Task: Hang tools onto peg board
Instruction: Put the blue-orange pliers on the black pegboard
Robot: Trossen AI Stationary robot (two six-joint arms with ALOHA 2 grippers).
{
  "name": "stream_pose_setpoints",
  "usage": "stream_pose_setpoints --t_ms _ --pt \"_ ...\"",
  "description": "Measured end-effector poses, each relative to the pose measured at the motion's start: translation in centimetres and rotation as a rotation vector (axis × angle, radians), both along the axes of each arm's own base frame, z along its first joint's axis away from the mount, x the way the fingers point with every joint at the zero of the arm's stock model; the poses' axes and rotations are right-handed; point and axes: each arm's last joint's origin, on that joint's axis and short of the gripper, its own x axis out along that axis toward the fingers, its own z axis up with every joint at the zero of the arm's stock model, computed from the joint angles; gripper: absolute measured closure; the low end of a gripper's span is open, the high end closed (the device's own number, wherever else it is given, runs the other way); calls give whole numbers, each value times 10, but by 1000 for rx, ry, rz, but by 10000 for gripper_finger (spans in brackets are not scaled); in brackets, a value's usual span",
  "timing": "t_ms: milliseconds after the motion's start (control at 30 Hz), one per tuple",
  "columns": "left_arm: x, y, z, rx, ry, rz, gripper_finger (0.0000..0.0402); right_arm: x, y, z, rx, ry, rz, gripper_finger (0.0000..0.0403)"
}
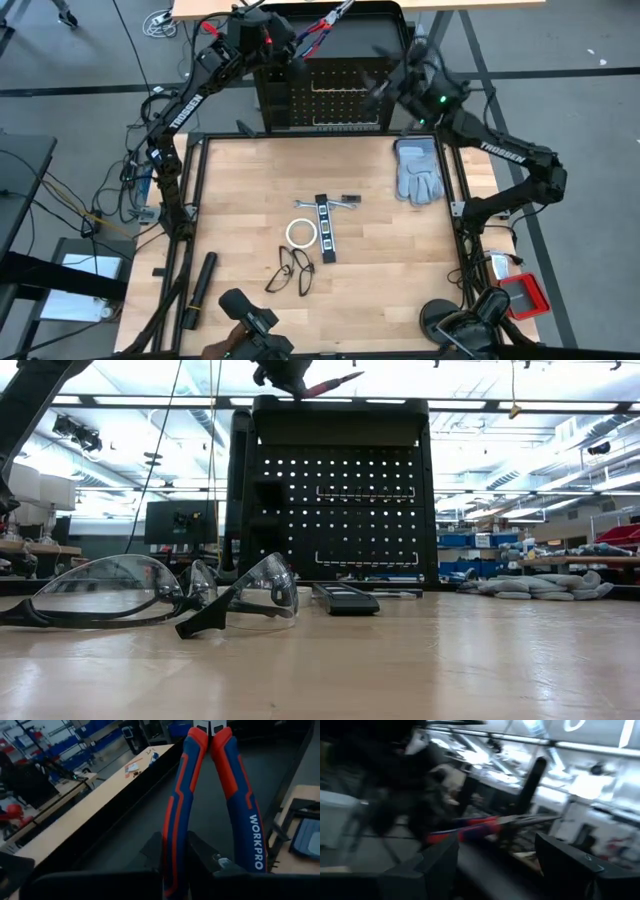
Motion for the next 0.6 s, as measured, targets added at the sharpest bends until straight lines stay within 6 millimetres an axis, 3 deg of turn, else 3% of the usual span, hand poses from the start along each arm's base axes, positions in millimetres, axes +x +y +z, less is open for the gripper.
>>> stream_pose_setpoints --t_ms 200,433,600 --pt "0 1 4 104 61 -7 355 -19 -18 21 -46 -90 -71 133" --pt "0 2 13 207 60 1 355 -30 -38 19 84 -189 108 133" --pt "1 2 16 227 37 0 355 -38 -45 21 103 -249 138 133"
